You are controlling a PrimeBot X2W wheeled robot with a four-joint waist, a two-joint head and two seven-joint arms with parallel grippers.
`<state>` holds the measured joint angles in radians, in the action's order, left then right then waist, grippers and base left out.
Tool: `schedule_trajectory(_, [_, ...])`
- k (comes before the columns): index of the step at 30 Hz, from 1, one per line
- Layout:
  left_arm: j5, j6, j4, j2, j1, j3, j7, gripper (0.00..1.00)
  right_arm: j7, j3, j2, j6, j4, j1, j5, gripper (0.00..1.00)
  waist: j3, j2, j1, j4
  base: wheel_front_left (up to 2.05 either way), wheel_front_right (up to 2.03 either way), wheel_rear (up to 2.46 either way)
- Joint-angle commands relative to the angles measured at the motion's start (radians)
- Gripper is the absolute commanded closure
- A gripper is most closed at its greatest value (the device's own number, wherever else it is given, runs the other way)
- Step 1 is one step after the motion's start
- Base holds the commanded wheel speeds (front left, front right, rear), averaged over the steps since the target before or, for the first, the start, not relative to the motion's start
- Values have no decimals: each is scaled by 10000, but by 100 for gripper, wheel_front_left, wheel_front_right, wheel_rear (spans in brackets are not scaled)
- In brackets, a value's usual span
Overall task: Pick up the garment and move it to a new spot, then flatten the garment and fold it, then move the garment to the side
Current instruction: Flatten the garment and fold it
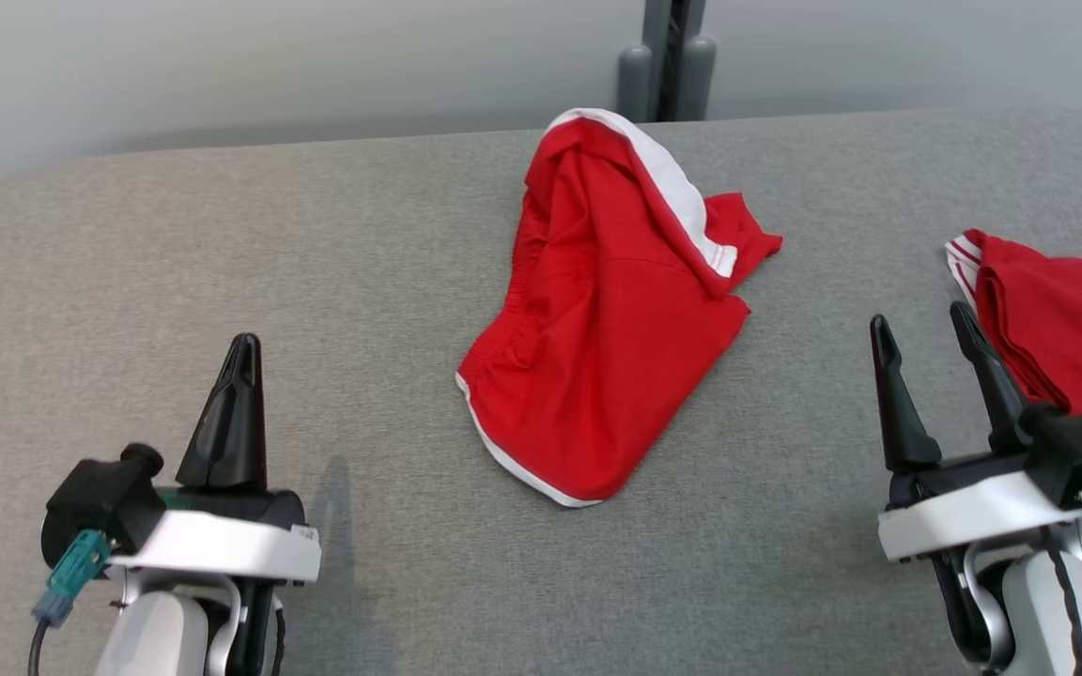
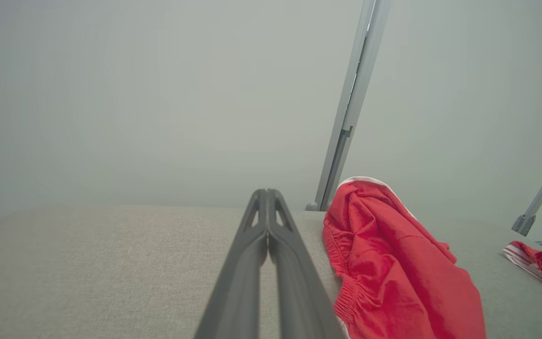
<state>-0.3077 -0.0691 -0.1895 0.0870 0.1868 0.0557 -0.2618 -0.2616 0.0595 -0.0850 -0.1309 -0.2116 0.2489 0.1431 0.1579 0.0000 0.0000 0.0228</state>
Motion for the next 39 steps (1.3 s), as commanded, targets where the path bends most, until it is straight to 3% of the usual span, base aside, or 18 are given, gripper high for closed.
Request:
schedule_trajectory(1, [85, -81, 207, -17, -180, -113, -39, 100, -43, -76, -14, 4, 55, -213, -20, 0, -164, 0, 0, 208, 0, 0, 0])
schedule_trajectory(2, [101, -147, 386, -86, -339, -165, -37, 56, -44, -110, 9, 4, 86, -321, -32, 0, -192, 0, 0, 260, 0, 0, 0])
schedule_trajectory(3, [125, -194, 502, -148, -492, -246, -27, 0, -43, -151, 28, 4, 108, -412, -22, 0, -217, 0, 0, 318, 0, 0, 0])
schedule_trajectory(10, [350, -394, 281, -324, -874, -82, -26, 0, -45, -58, 147, 4, 71, -563, -63, 0, -227, 0, 0, 483, 0, 0, 0])
schedule_trajectory(20, [25, -554, -506, -343, -249, 426, -25, 0, -45, 180, 169, 4, 114, -227, -122, 0, 343, 0, 0, -139, 0, 0, 0])
schedule_trajectory(28, [106, -610, -2550, -218, 972, 1381, 333, 0, -46, 293, 216, 4, 212, -50, -121, 0, 1009, 0, 0, -886, 0, 0, 0])
schedule_trajectory(39, [-258, -535, -4483, -183, 2413, 1399, 1134, 0, -46, 440, 304, 4, 246, 136, -26, 0, 1465, 0, 0, -1521, 0, 0, 0])
